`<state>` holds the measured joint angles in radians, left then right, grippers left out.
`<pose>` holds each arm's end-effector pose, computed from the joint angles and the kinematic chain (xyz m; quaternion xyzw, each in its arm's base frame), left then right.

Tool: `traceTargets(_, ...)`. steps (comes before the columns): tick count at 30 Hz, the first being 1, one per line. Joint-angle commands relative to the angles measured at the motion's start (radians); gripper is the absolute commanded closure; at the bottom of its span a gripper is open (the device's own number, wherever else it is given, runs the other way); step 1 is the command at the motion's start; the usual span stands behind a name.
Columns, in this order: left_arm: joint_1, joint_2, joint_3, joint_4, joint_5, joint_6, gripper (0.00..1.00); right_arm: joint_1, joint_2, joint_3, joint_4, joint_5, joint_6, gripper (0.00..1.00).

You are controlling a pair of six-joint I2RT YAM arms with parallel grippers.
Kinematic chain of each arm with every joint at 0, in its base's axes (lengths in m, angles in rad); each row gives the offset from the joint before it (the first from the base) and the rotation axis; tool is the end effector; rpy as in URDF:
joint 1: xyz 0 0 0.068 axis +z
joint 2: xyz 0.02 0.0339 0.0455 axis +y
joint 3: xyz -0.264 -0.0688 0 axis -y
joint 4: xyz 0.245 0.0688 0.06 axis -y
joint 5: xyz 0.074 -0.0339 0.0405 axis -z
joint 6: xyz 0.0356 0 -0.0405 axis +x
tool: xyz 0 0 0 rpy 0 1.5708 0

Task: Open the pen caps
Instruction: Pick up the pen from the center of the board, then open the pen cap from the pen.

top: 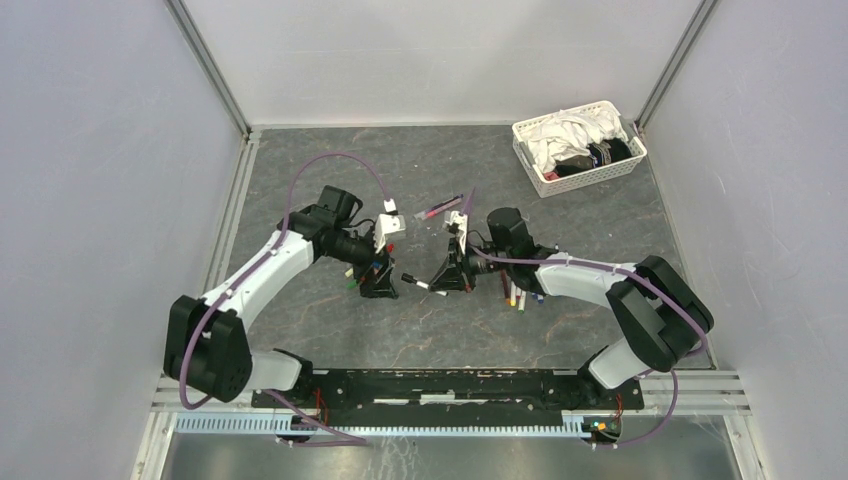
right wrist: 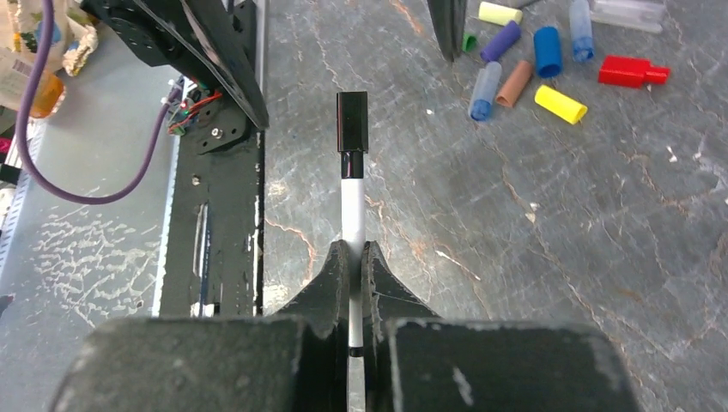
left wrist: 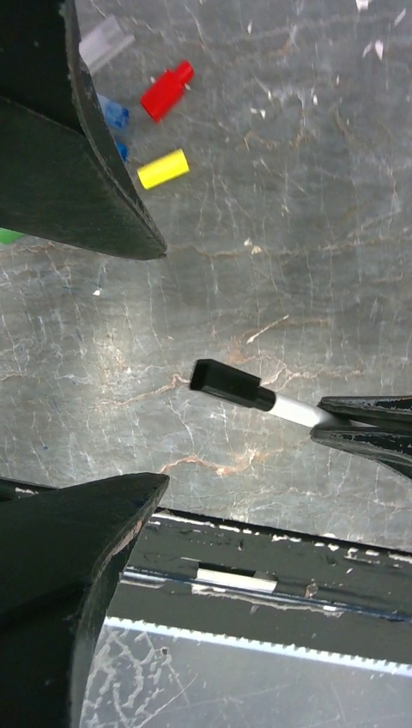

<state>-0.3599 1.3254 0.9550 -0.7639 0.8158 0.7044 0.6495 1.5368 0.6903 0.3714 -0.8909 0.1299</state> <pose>0.2226 -0.1115 0.2477 0.5287 0.7287 -0.3475 0.2622 0.2254 0.2059 0.1895 -0.4148 0.6868 0.5188 0.2950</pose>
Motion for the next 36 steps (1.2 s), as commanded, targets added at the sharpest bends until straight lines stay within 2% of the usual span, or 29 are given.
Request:
traceTargets(1, -0.022, 0.036, 0.067, -0.014, 0.065, 0.069, 0.04, 0.014, -0.018, 0.071, -0.001, -0.056, 0.024, 1.00)
traceTargets(12, -0.093, 0.071, 0.085, -0.052, 0.101, 0.102, 0.25, 0.039, 0.020, 0.139, -0.066, -0.045, 0.012, 1.00)
traceTargets(14, -0.098, 0.071, 0.088, -0.054, 0.096, 0.108, 0.35, 0.043, 0.025, 0.148, -0.074, -0.043, 0.009, 1.00)
traceTargets(20, -0.100, 0.074, 0.096, -0.071, 0.085, 0.137, 0.73, 0.054, 0.029, 0.155, -0.096, -0.041, 0.000, 1.00)
traceTargets(22, -0.100, 0.074, 0.096, -0.072, 0.085, 0.140, 0.95, 0.057, 0.032, 0.158, -0.095, -0.042, 0.008, 0.99)
traceTargets(25, -0.103, 0.072, 0.095, -0.073, 0.088, 0.136, 0.98, 0.057, 0.038, 0.144, -0.046, -0.037, 0.060, 0.81)
traceTargets(29, -0.105, 0.052, 0.091, -0.076, 0.091, 0.137, 0.98, 0.059, 0.065, 0.104, 0.118, -0.053, 0.193, 0.61)
traceTargets(33, -0.105, 0.036, 0.098, -0.093, 0.094, 0.140, 0.98, 0.062, 0.106, 0.102, 0.190, -0.069, 0.256, 0.59)
traceTargets(36, -0.105, 0.035, 0.107, -0.103, 0.091, 0.139, 0.98, 0.070, 0.120, 0.114, 0.199, -0.080, 0.269, 0.65)
